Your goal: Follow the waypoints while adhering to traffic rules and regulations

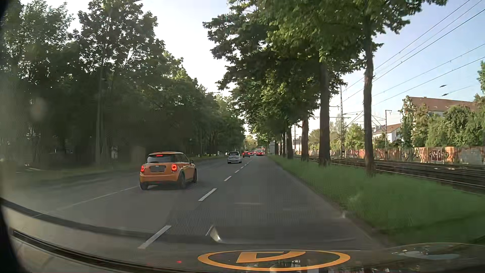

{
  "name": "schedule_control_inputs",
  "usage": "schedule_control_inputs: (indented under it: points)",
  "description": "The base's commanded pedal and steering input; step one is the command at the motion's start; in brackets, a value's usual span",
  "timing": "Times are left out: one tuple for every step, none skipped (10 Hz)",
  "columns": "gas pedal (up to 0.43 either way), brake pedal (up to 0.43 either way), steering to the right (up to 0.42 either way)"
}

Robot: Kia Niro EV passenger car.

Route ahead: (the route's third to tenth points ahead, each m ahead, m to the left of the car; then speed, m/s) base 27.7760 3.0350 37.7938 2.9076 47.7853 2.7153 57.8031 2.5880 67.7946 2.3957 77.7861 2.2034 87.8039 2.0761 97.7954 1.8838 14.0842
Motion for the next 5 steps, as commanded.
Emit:
schedule_control_inputs:
  points:
    - [0.087, 0.0, 0.0]
    - [0.087, 0.0, -0.001]
    - [0.087, 0.0, 0.0]
    - [0.087, 0.0, 0.0]
    - [0.079, 0.0, 0.0]
